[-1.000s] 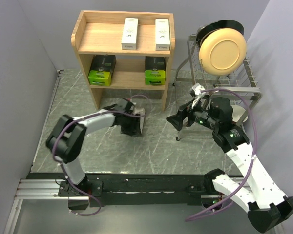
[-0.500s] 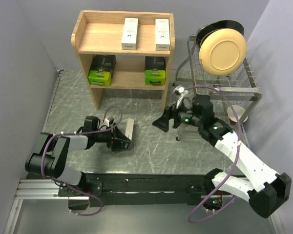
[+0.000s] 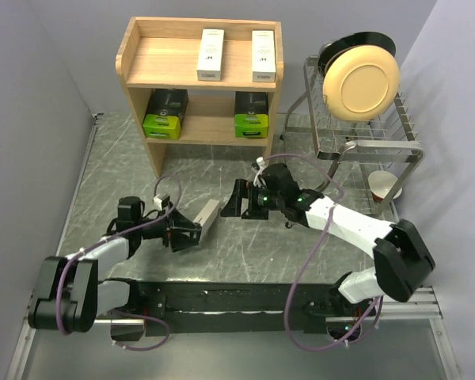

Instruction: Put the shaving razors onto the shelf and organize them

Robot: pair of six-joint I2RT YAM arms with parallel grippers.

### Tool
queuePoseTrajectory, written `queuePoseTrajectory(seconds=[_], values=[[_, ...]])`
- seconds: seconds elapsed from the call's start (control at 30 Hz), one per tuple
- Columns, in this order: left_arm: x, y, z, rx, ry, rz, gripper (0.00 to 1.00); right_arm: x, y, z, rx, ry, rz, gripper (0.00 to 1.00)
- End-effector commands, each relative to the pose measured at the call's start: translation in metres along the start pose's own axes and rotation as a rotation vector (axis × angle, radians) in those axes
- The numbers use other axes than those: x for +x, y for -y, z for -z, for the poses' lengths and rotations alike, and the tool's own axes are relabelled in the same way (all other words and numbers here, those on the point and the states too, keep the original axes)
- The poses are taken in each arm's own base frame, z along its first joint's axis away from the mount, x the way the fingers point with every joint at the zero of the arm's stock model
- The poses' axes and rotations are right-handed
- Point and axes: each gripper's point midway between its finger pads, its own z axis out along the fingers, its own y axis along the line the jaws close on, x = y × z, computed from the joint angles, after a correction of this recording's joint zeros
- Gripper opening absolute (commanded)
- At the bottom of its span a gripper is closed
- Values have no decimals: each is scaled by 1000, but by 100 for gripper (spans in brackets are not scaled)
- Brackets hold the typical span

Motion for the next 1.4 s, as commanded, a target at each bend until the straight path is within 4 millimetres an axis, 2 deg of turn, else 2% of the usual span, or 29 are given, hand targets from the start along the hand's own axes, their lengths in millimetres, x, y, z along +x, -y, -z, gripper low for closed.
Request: queuePoseTrajectory(seconds=[0.0, 0.07, 0.1, 0.17, 0.2, 0.27, 0.33, 0.43, 0.5, 0.53, 0.57, 0.63, 0.67, 0.73, 0.77, 0.8, 0.83, 0.87, 0.9, 0.93, 1.0, 1.03, 1.07, 1.13, 1.17, 1.2, 1.23, 1.3, 1.37], values=[[-20, -32, 16, -161, 97, 295, 77, -17, 1, -4, 16, 58, -104, 100], [-26, -42, 28, -208, 141, 359, 81, -24, -4, -1, 13, 71, -82, 100], [-35, -49, 41, -260, 193, 395, 81, -28, -7, 0, 10, 81, -72, 100], [-41, -51, 53, -304, 231, 444, 84, -32, -7, 4, 12, 92, -66, 100], [-58, -51, 66, -346, 293, 419, 86, -33, -8, 5, 11, 99, -66, 100], [-66, -48, 78, -366, 327, 453, 89, -37, -5, 9, 22, 117, -69, 100], [-74, -58, 92, -404, 385, 497, 90, -41, -4, 12, 25, 132, -67, 100], [-86, -78, 114, -530, 479, 459, 88, -50, -4, 16, 28, 155, -53, 100], [-93, -77, 129, -597, 506, 369, 89, -58, -10, 20, 17, 172, -33, 100], [-96, -70, 134, -613, 518, 309, 90, -60, -9, 21, 19, 176, -17, 100], [-102, -52, 138, -593, 513, 240, 90, -62, -10, 22, 19, 180, -10, 100], [-104, -33, 140, -572, 482, 120, 89, -67, -11, 26, 22, 189, 4, 100], [-111, -9, 141, -524, 472, 29, 87, -68, -11, 27, 23, 192, 11, 100], [-113, 7, 141, -582, 417, -157, 86, -72, -12, 32, 25, 205, 31, 100], [-120, 28, 140, -618, 377, -351, 85, -73, -12, 33, 25, 208, 32, 100], [-122, 38, 138, -652, 359, -450, 82, -75, -13, 36, 22, 218, 38, 100], [-130, 49, 137, -668, 388, -514, 71, -76, -12, 38, 23, 225, 37, 100], [-129, 62, 127, -643, 343, -651, 61, -76, -12, 39, 22, 228, 37, 100], [-130, 68, 121, -652, 333, -711, 53, -75, -12, 41, 22, 232, 38, 100], [-129, 71, 116, -666, 301, -772, 35, -76, -9, 43, 26, 240, 35, 100], [-119, 68, 98, -673, 209, -833, 14, -75, -8, 45, 26, 245, 38, 100], [-115, 64, 92, -687, 178, -853, 10, -76, -7, 47, 29, 249, 38, 100], [-107, 62, 79, -693, 112, -934, 11, -76, -5, 48, 31, 251, 34, 100], [-104, 51, 74, -756, 86, -1047, 37, -76, -4, 51, 28, 257, 35, 100], [-98, 48, 65, -776, 33, -1157, 48, -76, -2, 53, 32, 260, 33, 100], [-96, 50, 65, -796, 35, -1231, 57, -77, 0, 55, 34, 266, 34, 100], [-97, 36, 67, -849, 10, -1277, 59, -77, 0, 57, 33, 269, 33, 100], [-103, 37, 62, -883, 3, -1428, 64, -76, 5, 60, 43, 271, 26, 100], [-104, 24, 61, -906, -58, -1479, 66, -75, 9, 61, 47, 273, 19, 100]])
